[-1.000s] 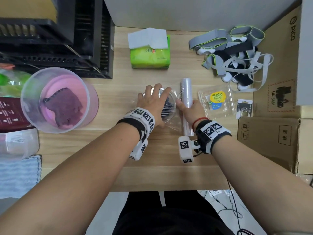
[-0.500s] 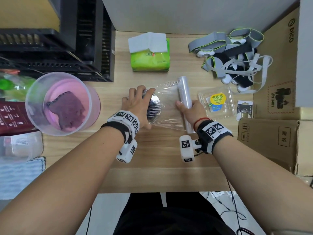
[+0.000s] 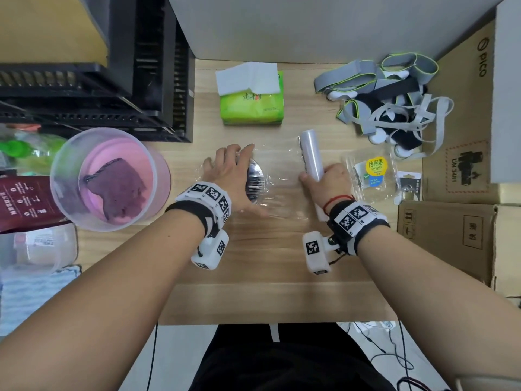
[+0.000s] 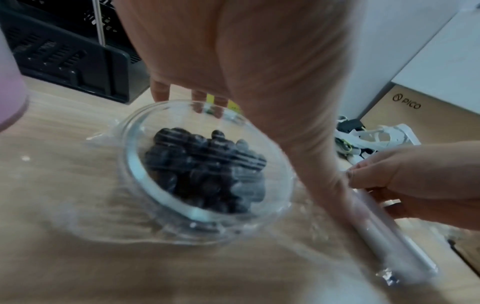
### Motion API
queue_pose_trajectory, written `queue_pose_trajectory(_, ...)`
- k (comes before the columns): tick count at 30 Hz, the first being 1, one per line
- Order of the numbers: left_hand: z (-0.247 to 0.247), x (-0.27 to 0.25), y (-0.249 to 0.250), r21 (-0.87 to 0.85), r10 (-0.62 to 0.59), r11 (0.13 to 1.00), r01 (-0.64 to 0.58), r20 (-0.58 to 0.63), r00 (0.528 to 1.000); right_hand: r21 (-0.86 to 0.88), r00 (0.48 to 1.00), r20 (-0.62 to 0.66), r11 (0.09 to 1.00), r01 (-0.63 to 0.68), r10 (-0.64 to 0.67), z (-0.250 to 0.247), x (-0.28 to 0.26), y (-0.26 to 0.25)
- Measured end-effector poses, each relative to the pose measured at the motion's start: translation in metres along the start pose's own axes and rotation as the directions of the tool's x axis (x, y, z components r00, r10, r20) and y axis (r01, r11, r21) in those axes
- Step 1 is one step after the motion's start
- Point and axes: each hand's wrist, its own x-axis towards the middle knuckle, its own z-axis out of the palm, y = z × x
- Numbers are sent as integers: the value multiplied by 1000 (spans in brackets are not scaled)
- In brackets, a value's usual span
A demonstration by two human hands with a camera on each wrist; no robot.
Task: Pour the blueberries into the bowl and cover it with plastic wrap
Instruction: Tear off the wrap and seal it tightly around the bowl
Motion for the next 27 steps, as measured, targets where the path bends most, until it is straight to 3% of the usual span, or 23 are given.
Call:
queue_pose_trajectory(5, -18, 28, 22, -212, -66, 976, 48, -80, 995, -52, 970, 11, 968, 244, -244, -22, 2, -21)
queue_pose_trajectory(8, -24, 49, 31, -231, -79, 971, 68, -38, 996, -91, 904, 25, 899, 428, -428, -29, 11, -39)
queue_pose_trajectory(10, -26, 61, 35, -215, -87, 973, 88, 16, 996, -153, 873, 79, 860, 487, -481, -29, 20, -49)
queue_pose_trajectory(14, -28, 78, 42, -186, -112, 974, 129, 102, 988, -287, 842, 184, 792, 539, -506, -21, 36, -62)
queue_pose_trajectory(21, -34, 83, 47, -272, -146, 953, 138, -12, 989, -306, 852, 211, 796, 523, -479, -8, 44, -73)
queue_pose_trajectory(27, -33, 83, 44, -269, -95, 960, 74, -66, 993, -304, 863, 171, 808, 505, -475, -4, 53, -72)
